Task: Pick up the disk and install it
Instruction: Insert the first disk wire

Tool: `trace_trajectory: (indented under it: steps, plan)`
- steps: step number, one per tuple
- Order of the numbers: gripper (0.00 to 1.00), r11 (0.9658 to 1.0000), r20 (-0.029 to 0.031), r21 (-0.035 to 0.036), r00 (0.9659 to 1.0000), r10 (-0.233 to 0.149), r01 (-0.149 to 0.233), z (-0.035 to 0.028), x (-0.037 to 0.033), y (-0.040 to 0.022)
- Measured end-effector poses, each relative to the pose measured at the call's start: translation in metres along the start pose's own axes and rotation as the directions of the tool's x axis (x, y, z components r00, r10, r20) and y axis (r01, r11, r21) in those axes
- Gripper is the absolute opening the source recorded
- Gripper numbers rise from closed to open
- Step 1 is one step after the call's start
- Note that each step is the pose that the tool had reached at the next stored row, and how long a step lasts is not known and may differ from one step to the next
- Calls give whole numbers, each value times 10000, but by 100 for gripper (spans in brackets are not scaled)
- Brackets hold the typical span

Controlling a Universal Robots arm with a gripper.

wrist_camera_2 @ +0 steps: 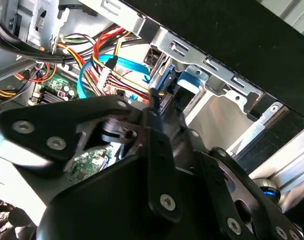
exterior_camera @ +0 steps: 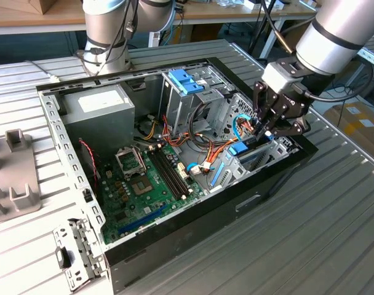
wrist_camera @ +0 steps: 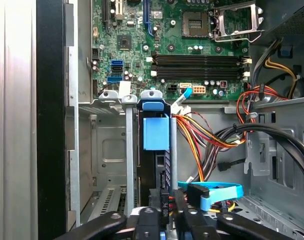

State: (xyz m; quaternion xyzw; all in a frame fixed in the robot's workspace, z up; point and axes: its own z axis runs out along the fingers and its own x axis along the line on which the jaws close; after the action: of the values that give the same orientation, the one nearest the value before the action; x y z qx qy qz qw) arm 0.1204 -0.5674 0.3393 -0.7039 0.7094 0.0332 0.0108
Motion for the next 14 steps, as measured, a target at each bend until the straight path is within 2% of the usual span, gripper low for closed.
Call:
trace_trajectory:
  steps: [1,3,5,11,14]
  plan:
    - [30,10000,-4,0,10000,0,0,-2,0,0]
    - [30,10000,-5,0,10000,0,0,-5,0,0]
    - [30,10000,-3,0,10000,0,0,-45,-2,1]
    - [30,10000,-2,3,10000,-1,1,-256,-17,8]
    - [30,10000,1,4,10000,-1,1,-292,-20,9]
